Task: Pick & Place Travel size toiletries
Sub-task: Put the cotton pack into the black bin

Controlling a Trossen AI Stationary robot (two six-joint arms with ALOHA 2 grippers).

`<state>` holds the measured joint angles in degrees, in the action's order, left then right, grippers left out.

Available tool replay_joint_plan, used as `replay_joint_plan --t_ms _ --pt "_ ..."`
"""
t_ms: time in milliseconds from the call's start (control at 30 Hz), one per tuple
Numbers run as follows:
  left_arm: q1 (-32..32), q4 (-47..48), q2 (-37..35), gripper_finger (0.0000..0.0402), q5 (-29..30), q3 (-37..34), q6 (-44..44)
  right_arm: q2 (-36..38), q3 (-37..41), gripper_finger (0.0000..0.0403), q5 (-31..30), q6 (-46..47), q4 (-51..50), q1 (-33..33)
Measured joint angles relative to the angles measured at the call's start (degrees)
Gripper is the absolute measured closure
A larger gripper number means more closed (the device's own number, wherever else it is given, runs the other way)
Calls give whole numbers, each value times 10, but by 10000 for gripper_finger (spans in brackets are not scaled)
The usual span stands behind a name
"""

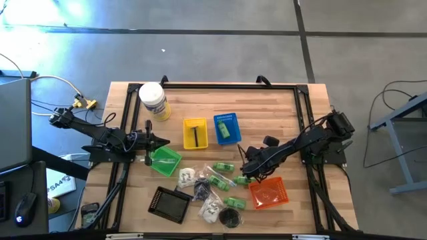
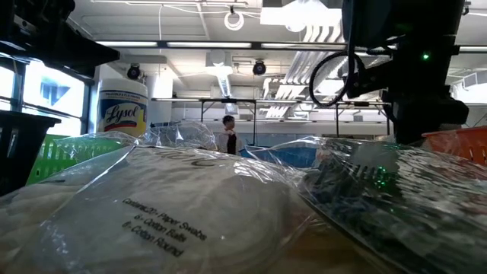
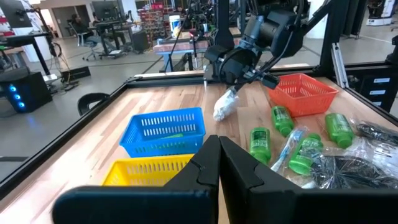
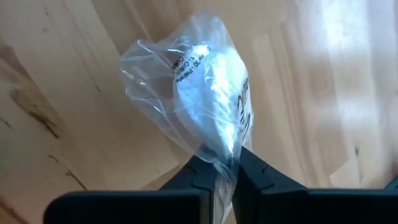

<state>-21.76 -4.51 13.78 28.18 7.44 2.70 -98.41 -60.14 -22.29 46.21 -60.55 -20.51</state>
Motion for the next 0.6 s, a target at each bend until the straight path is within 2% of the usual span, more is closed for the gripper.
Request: replay_joint_plan --t_ms 200,367,500,600 --pt "0 5 0 401 0 0 0 43 -37 393 -47 -32 22 -8" --pt "0 9 0 401 14 0 3 86 -72 390 -59 -131 159 -14" --pt "0 5 0 402 77 0 -18 92 -90 395 -16 -245 305 -16" --pt "0 4 0 402 95 0 -19 78 -107 394 21 -298 396 -11"
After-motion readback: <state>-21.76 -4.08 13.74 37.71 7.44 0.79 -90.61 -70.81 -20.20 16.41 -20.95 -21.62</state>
